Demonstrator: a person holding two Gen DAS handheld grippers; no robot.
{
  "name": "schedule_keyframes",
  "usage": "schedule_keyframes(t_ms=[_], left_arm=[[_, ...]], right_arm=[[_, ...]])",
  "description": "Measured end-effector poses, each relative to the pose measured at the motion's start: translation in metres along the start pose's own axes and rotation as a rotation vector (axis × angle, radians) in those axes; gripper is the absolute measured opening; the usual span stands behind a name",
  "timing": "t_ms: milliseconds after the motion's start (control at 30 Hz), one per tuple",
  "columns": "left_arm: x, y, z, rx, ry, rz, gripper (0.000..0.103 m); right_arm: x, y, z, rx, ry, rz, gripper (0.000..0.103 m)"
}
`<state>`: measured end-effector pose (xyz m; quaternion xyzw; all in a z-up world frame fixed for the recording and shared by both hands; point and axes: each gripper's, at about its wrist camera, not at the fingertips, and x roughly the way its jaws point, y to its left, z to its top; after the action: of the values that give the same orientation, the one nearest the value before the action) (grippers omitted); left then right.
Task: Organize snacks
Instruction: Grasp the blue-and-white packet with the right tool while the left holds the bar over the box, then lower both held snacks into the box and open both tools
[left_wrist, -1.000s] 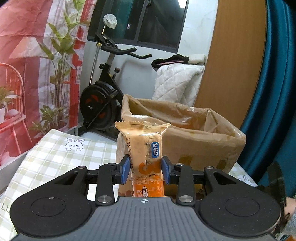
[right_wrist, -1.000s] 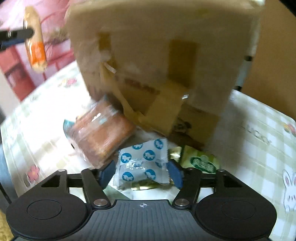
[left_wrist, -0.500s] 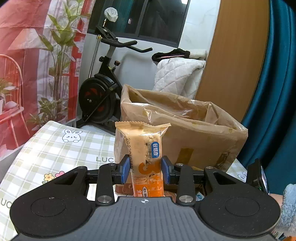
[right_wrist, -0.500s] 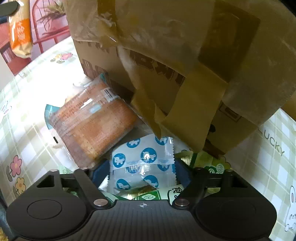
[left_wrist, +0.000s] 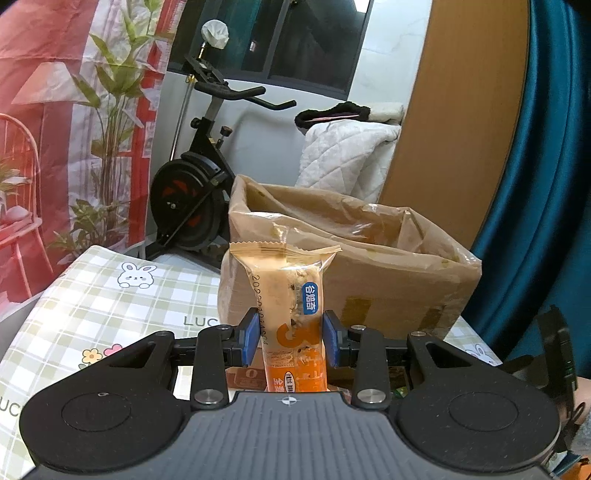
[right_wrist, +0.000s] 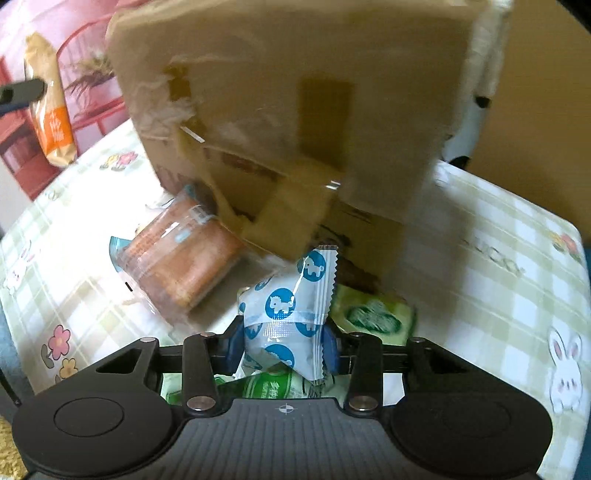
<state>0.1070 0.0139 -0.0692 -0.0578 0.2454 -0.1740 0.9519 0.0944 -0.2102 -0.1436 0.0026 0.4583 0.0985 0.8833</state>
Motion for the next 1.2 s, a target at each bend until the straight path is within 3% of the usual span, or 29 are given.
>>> schedule_keyframes(t_ms=[100,300,433,567,700,867,1000,1200], left_arm=[[-0.002,-0.002,0.001,0.006,-0.004,-0.007,0.038],[-0.008,-0.005,0.012,0.026,-0.038,-0.013,0.038],[-0.011,-0.009,0.025,0.044,-0.074,-0.018,0.038],[-0.008,-0.014,0.049,0.061,-0.119,-0.020,0.038],[0.006,-0.022,0.075,0.074,-0.152,-0.017,0.038],[0.039,-0.036,0.102,0.128,-0.141,-0.007,0.038],[0.075,-0.040,0.112,0.137,-0.075,0.014,0.037],[0.104,-0.040,0.112,0.146,-0.010,0.042,0.038]], right_arm=[[-0.020,-0.005,-0.008,0.036,-0.058,-0.011,0.038],[-0.089,-0.007,-0.001,0.046,-0.290,-0.020,0.039],[-0.138,-0.005,0.017,0.027,-0.451,-0.032,0.039],[-0.167,-0.014,0.051,0.012,-0.552,-0.026,0.039],[-0.159,-0.019,0.090,-0.004,-0.580,-0.039,0.039],[-0.110,-0.025,0.135,0.050,-0.528,-0.059,0.039],[-0.061,-0.018,0.150,0.071,-0.465,-0.067,0.039],[-0.028,-0.010,0.154,0.111,-0.422,-0.023,0.041]])
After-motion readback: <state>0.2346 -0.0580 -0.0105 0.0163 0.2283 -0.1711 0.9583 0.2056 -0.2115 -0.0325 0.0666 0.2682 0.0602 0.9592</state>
